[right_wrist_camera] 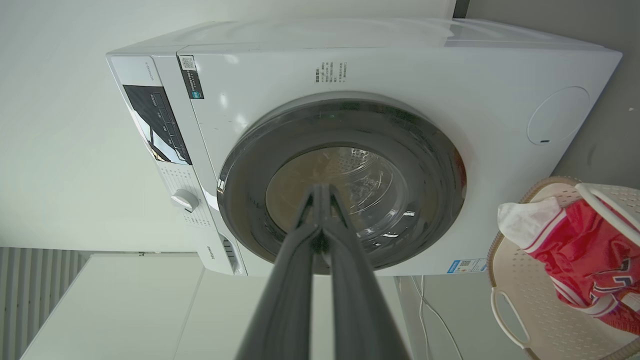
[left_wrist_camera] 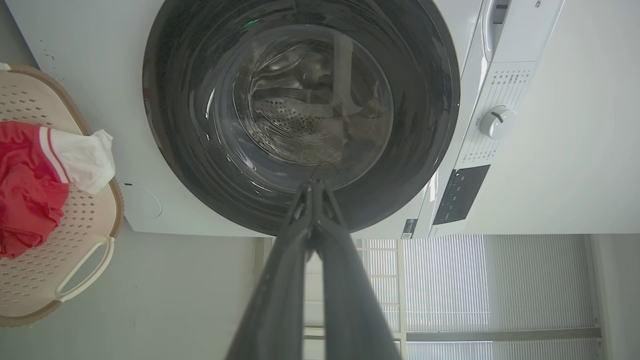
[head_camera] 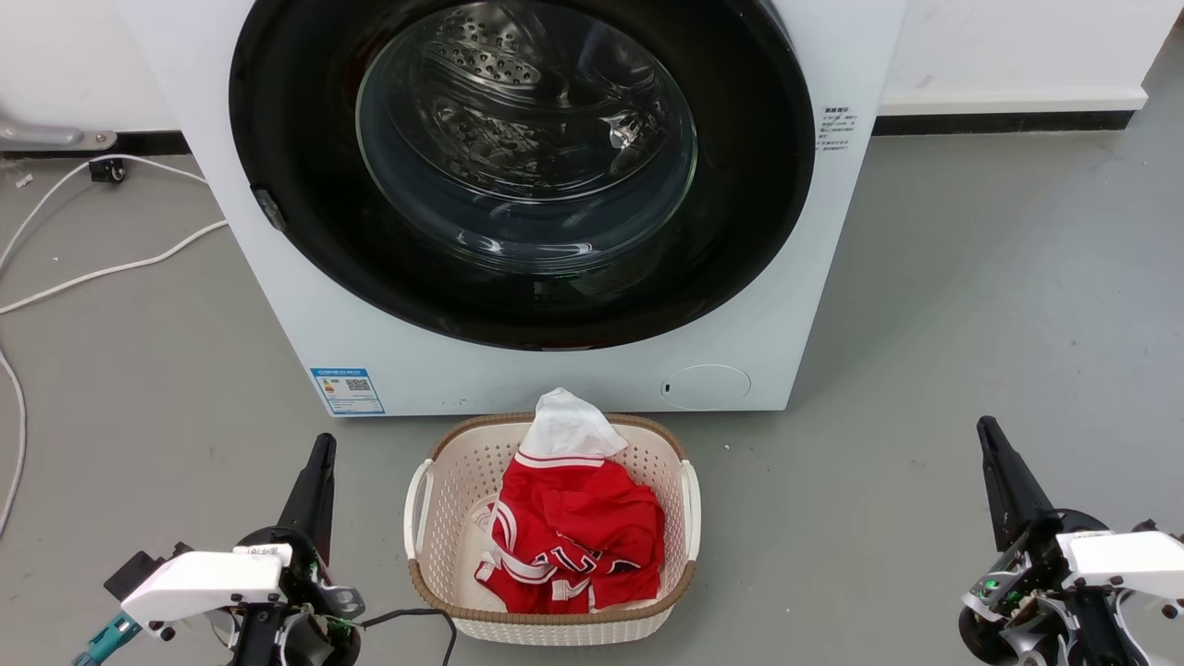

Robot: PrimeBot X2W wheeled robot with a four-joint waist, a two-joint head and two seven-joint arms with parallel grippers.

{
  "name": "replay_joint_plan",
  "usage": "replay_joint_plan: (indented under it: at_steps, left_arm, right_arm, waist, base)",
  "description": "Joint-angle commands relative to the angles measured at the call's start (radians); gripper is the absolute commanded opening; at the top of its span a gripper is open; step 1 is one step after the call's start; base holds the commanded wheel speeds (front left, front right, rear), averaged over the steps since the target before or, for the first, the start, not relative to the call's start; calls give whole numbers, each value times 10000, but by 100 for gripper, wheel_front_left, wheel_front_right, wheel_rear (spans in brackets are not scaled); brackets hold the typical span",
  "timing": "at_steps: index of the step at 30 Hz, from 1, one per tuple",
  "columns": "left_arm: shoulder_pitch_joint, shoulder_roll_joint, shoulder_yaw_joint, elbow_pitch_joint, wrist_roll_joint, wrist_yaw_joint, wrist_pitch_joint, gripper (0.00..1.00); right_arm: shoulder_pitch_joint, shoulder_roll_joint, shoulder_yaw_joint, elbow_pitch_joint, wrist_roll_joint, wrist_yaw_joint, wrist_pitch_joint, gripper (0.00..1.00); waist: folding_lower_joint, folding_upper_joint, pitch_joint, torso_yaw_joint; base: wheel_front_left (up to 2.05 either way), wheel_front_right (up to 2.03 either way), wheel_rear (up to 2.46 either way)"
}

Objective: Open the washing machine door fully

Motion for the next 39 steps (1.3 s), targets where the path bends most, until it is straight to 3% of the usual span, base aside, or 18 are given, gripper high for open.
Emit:
replay_joint_plan:
  at_steps: [1,27,28,39]
  left_arm:
    - [64,-2,38,3,58,-29,29,0]
    - [64,-6,43,3,54,-29,35,0]
    - [0,-2,4,0,13,0,2,100]
    - [25,-17,-438,-27,158,1,-454,100]
  right_arm:
    - [-112,31,-15,18,-29,0,10,0]
    - [-117,61,-54,19,-65,0,52,0]
    - [-3,23,-38,4,-27,0,15,100]
    - [258,39,186,-248,-190,0,-447,100]
  waist:
    - [1,-1,0,0]
    - [1,-1,0,0]
    - [1,-1,0,0]
    - [1,-1,-4,51]
  base:
    - [0,0,0]
    - [0,0,0]
    - [0,0,0]
    - [0,0,0]
